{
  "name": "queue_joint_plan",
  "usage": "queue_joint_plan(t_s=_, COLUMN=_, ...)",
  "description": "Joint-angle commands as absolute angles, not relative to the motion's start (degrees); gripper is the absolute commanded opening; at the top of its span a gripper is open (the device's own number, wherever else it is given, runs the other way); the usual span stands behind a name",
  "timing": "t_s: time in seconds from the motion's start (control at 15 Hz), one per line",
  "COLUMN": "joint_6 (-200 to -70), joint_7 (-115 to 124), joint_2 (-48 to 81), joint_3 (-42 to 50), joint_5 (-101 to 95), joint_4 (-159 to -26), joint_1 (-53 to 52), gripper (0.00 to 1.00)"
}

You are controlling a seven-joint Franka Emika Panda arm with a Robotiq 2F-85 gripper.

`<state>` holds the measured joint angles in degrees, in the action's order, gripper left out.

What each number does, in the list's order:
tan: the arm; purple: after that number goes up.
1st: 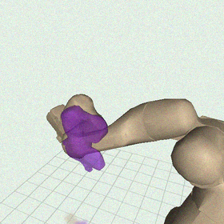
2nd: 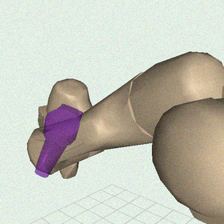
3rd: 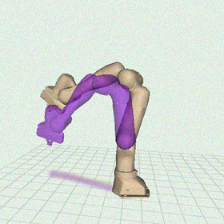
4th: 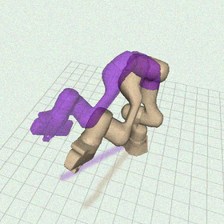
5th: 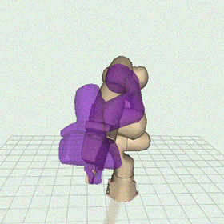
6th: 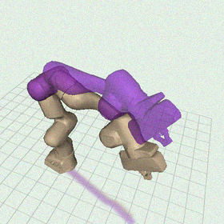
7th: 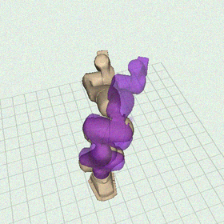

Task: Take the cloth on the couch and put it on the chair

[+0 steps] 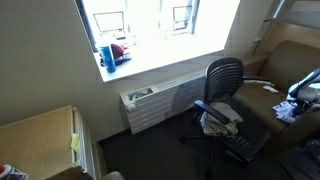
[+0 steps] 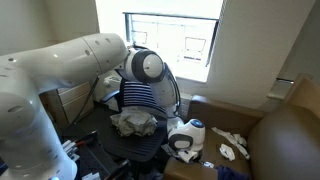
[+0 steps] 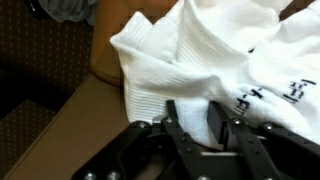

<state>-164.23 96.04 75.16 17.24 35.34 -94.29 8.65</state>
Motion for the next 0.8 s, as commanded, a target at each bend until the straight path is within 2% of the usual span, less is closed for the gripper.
queue_joint_plan(t_s=0.0, joint_6=-164.30, joint_7=95.82, joint_2=73.92, joint_3=15.72, joint_5=33.58, joint_4=-93.88, joint_1=10.70, gripper=0.10)
queue_joint_plan(t_s=0.07, joint_6=-164.44, joint_7=95.76, joint_2=73.85, joint_3=15.70, joint_5=33.49, joint_4=-93.59, joint_1=10.67, gripper=0.03)
queue_joint_plan(t_s=0.13, joint_6=-164.57, joint_7=95.55, joint_2=73.58, joint_3=15.58, joint_5=33.42, joint_4=-93.37, joint_1=10.72, gripper=0.01)
queue_joint_plan(t_s=0.33, joint_6=-164.48, joint_7=93.51, joint_2=69.34, joint_3=13.48, joint_5=33.91, joint_4=-93.70, joint_1=12.13, gripper=0.00)
queue_joint_plan(t_s=0.73, joint_6=-166.91, joint_7=81.77, joint_2=53.90, joint_3=3.56, joint_5=36.39, joint_4=-97.59, joint_1=18.92, gripper=0.00)
